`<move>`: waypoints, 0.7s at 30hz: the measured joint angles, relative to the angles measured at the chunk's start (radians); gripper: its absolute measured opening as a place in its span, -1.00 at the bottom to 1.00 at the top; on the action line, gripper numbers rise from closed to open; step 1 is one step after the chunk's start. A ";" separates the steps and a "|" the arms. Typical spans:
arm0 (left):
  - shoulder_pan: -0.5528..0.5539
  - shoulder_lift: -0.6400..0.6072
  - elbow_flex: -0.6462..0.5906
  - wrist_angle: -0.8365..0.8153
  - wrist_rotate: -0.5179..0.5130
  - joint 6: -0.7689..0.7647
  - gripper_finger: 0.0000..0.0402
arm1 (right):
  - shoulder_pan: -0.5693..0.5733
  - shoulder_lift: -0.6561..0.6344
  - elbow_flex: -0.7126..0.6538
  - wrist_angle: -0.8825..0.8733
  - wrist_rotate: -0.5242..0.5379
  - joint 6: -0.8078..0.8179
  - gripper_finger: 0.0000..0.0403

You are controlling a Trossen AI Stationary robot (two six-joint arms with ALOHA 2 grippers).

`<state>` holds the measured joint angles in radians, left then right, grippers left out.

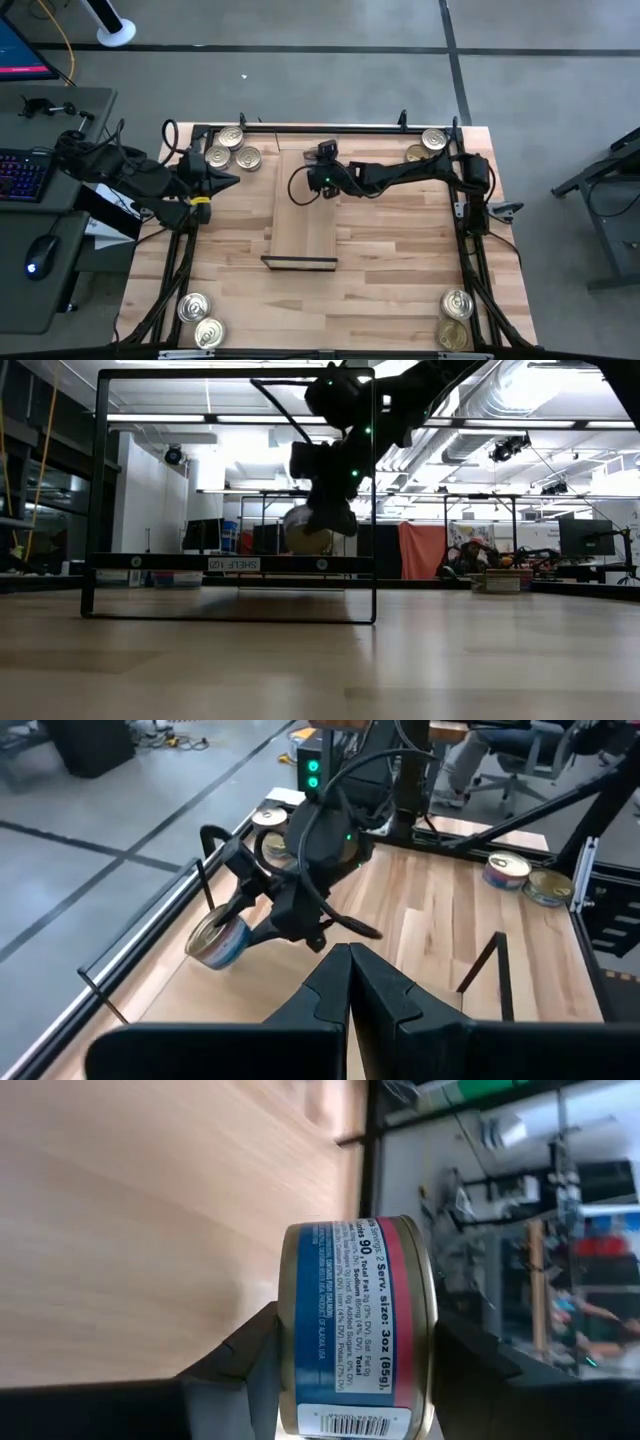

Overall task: Stack canned seafood by type on shelf
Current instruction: Put the blue pink tuna can on the shelf

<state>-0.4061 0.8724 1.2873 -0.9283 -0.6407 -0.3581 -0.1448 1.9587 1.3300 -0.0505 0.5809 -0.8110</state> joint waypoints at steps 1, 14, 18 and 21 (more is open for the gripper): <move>0.000 0.004 0.000 -0.001 0.000 -0.005 -1.00 | 0.000 0.000 0.000 -0.001 -0.025 0.000 -0.16; 0.000 0.028 0.000 -0.003 0.000 -0.006 -1.00 | 0.003 0.000 0.000 -0.054 -0.079 0.077 0.68; 0.000 0.028 0.000 -0.004 0.000 0.013 -1.00 | 0.014 0.000 0.036 -0.155 -0.121 0.129 0.69; 0.000 0.028 0.000 -0.007 0.000 0.036 -1.00 | 0.017 0.000 0.084 -0.211 -0.187 0.156 0.69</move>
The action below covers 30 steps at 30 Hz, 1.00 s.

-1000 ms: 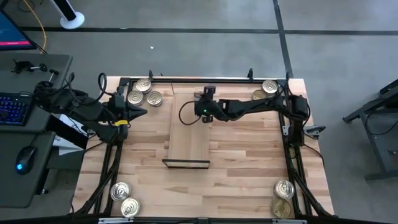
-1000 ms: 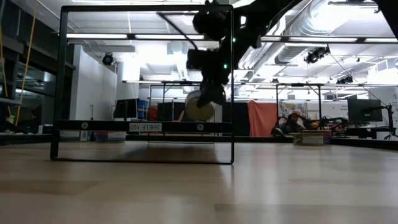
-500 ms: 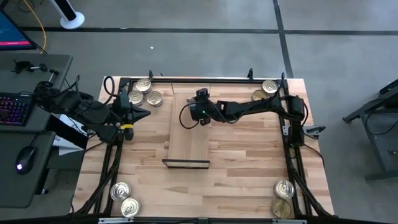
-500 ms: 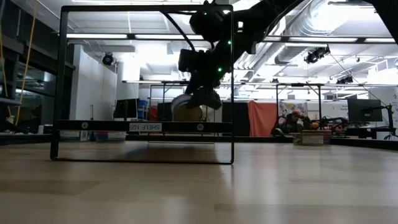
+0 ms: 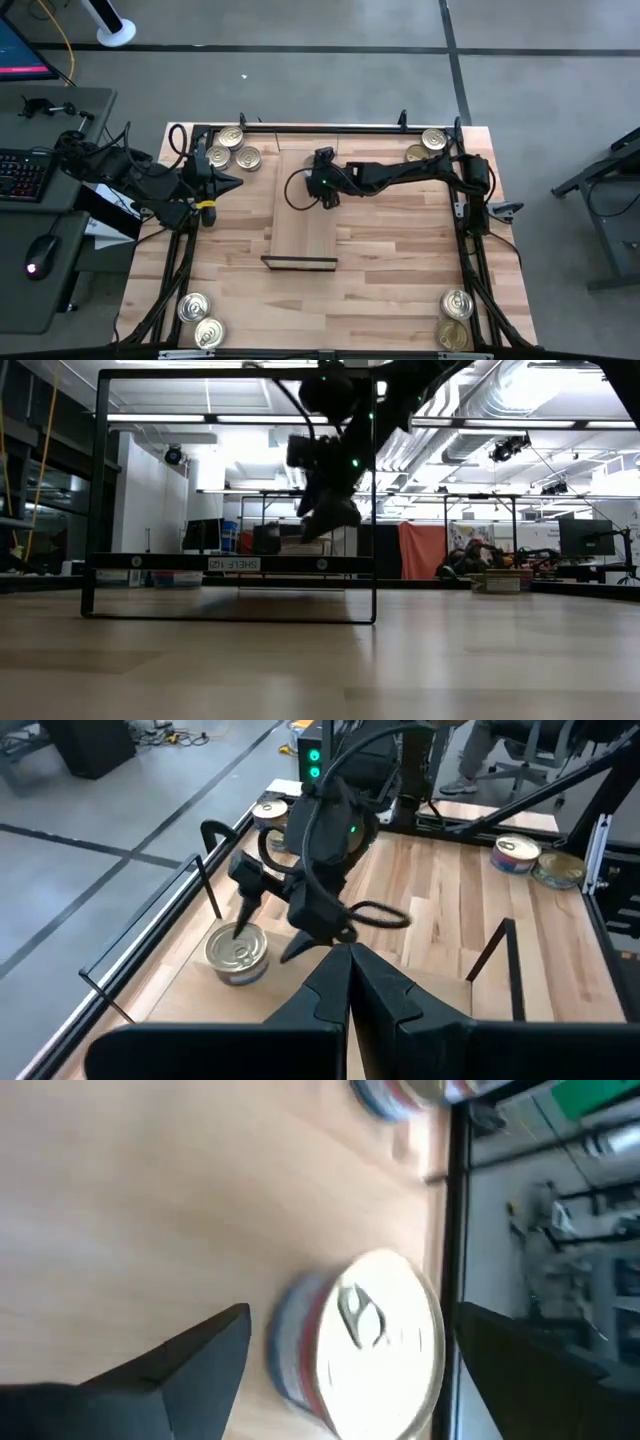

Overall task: Stack canned seafood by type on shelf
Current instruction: Put the blue pink tuna can on the shelf

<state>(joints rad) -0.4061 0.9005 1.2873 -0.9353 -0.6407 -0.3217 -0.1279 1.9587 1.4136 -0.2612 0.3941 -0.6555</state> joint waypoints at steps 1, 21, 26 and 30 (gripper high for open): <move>0.000 0.000 0.000 -0.004 0.000 0.009 -1.00 | 0.001 0.000 0.017 -0.005 -0.006 0.002 0.69; 0.000 0.000 0.000 -0.062 -0.074 0.036 -1.00 | -0.220 -0.155 -0.068 -0.233 -0.254 0.610 -0.91; 0.000 0.000 0.000 -0.061 -0.079 0.035 -1.00 | -0.245 -0.093 -0.066 -0.223 -0.240 0.711 -0.98; 0.000 0.000 0.000 -0.059 -0.079 0.029 -1.00 | -0.247 -0.074 -0.066 -0.192 -0.252 0.754 -0.99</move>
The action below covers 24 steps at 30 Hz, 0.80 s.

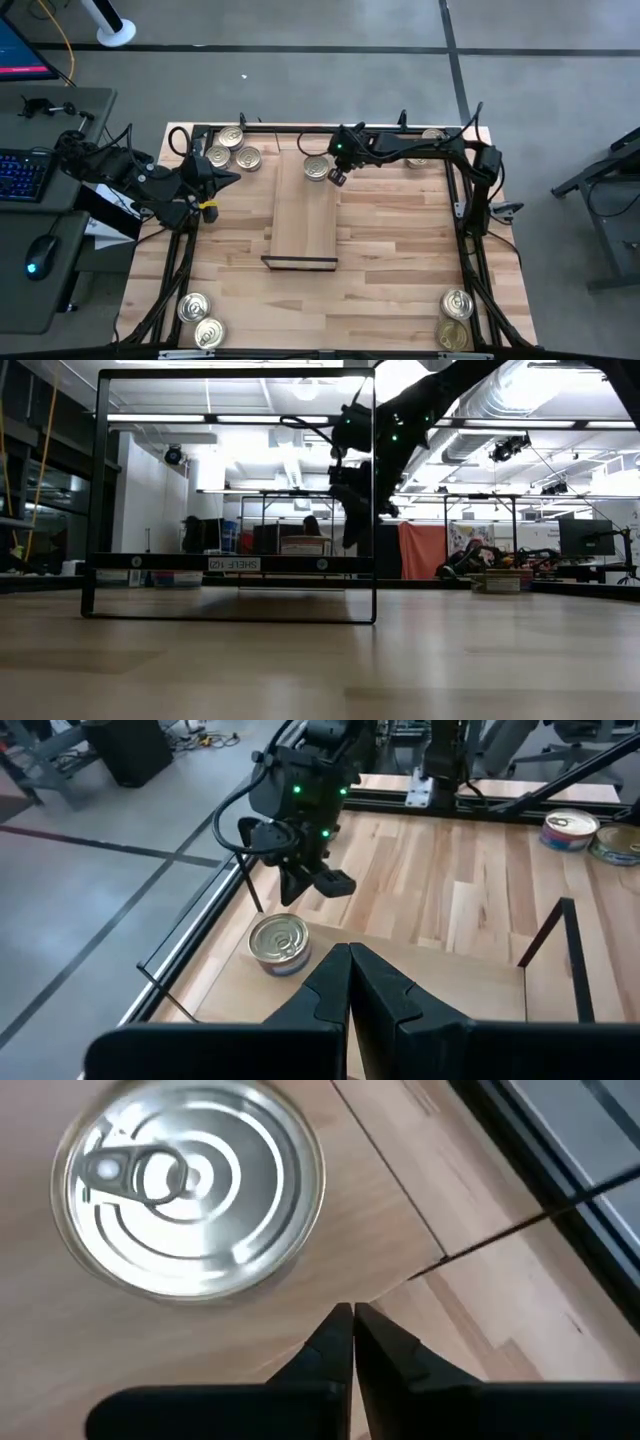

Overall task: Stack canned seafood by type on shelf
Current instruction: Put the blue pink tuna can on the shelf

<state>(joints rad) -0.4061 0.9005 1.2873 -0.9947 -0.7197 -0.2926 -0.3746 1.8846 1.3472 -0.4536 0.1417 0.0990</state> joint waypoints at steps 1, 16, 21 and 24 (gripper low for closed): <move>0.000 0.000 0.000 -0.001 0.000 -0.009 -1.00 | 0.001 0.002 0.000 0.003 0.000 -0.001 -1.00; 0.000 0.000 0.000 -0.082 0.000 -0.046 -1.00 | 0.017 0.031 0.000 0.138 -0.038 0.085 -1.00; 0.000 0.000 0.000 -0.120 0.004 -0.047 -1.00 | 0.009 0.027 0.001 0.146 -0.039 0.080 -1.00; 0.008 0.000 0.001 -0.198 -0.031 -0.171 -1.00 | 0.001 -0.004 0.001 0.098 -0.017 0.077 -1.00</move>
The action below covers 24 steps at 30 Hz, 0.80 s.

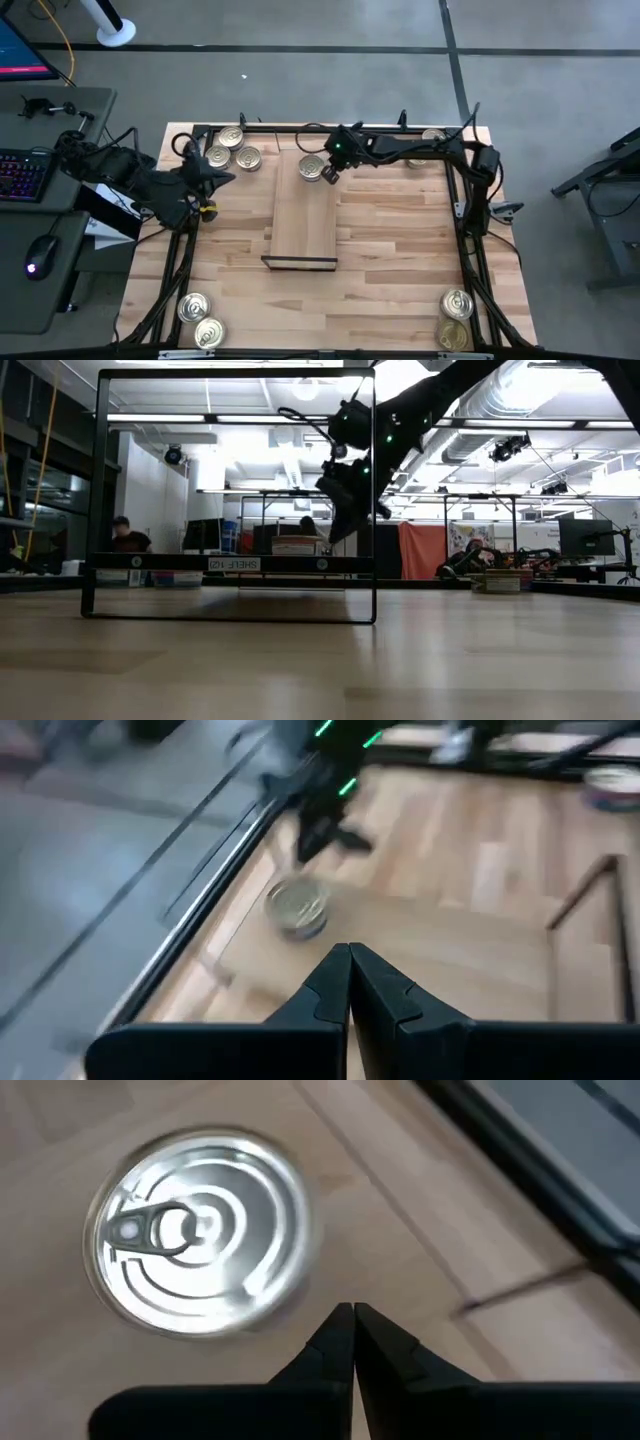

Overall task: Stack canned seafood by type on shelf
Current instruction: Put the blue pink tuna can on the shelf

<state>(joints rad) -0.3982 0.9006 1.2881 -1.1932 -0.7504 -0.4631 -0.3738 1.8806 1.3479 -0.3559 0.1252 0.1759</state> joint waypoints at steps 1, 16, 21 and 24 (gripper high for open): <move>0.018 0.001 0.000 -0.065 -0.009 -0.090 -1.00 | -0.004 -0.019 0.000 -0.011 0.004 -0.008 -1.00; 0.773 0.149 -0.371 0.095 0.458 -0.039 -1.00 | -0.038 -0.356 0.000 -0.104 -0.032 0.053 -1.00; 1.000 0.223 -0.484 0.325 0.499 0.015 -1.00 | -0.025 -0.412 0.000 -0.121 -0.070 0.107 -1.00; 1.104 0.286 -0.525 0.482 0.605 0.056 -1.00 | -0.007 -0.427 0.000 -0.121 -0.070 0.115 -1.00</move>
<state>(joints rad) 0.7059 1.1867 0.7632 -0.7116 -0.1455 -0.4073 -0.3809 1.4540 1.3483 -0.4770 0.0550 0.2913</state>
